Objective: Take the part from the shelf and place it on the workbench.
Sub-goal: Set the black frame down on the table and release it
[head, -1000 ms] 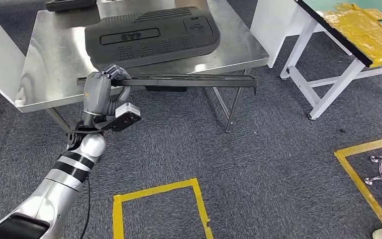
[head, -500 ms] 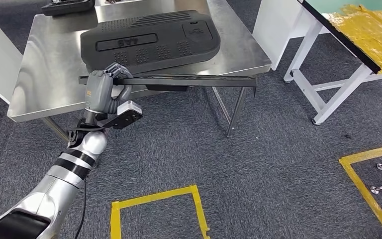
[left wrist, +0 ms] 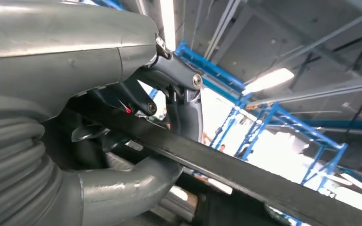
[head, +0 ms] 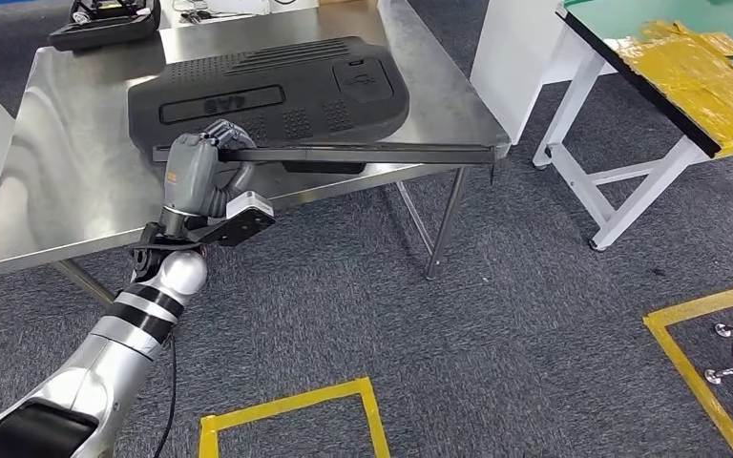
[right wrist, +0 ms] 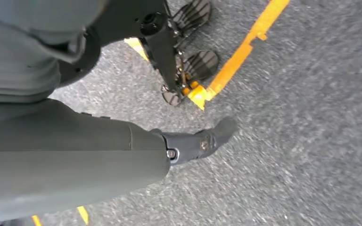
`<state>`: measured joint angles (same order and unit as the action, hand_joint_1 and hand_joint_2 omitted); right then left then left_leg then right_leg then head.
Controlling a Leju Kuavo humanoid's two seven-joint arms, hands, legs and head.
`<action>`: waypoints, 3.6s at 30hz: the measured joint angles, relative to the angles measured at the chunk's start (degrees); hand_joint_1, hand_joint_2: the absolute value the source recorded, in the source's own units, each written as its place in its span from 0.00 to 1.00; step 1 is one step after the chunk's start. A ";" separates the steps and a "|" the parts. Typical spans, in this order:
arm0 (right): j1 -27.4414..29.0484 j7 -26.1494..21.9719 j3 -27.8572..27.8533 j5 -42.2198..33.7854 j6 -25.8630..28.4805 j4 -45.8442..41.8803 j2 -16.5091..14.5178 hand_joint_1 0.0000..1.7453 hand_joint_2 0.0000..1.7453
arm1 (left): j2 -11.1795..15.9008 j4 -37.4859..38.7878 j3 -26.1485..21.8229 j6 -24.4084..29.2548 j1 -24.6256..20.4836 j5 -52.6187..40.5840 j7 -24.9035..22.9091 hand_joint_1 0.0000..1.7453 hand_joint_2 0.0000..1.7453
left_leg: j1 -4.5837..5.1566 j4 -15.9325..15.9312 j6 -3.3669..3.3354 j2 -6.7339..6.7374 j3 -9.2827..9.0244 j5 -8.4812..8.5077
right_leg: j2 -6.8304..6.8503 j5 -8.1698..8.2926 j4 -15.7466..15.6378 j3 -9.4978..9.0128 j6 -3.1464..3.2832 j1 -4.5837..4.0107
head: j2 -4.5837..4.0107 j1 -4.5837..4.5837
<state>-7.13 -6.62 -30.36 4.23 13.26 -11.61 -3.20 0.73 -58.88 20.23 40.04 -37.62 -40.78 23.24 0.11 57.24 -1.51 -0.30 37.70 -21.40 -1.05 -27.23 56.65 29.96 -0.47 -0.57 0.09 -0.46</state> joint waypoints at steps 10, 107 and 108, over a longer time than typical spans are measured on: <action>-0.02 0.17 0.03 0.65 -0.04 -0.04 -0.08 0.00 0.00 | -0.10 0.56 0.05 -0.03 -0.87 0.50 -0.05 1.00 1.00 | -0.72 -0.76 -0.25 -0.67 -4.92 -3.60 | 0.94 1.49 7.48 11.76 -3.03 1.34 | 0.00 0.27; -1.25 1.66 0.35 5.46 -0.15 -0.02 -0.51 0.00 0.00 | -2.24 22.61 -18.69 0.01 -10.90 -21.02 -6.51 1.00 1.00 | 0.73 -1.94 -0.17 -0.60 -6.47 -4.28 | 0.36 6.90 -2.25 5.50 -0.07 0.02 | 0.00 0.25; -1.29 1.67 0.36 5.57 -0.17 -0.02 -0.56 0.00 0.00 | -2.19 23.15 -19.24 0.01 -10.96 -21.51 -6.69 1.00 1.00 | 0.73 -1.94 -0.17 -0.59 -6.47 -4.28 | 0.36 6.90 -2.25 5.50 -0.07 0.02 | 0.00 0.24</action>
<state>-8.41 -4.95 -30.00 9.81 13.09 -11.63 -3.76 -1.46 -35.73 0.99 40.04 -48.58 -62.29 16.56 0.85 55.30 -1.68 -0.89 31.23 -25.68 -0.69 -20.32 54.40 35.45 -0.54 -0.55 0.09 -0.22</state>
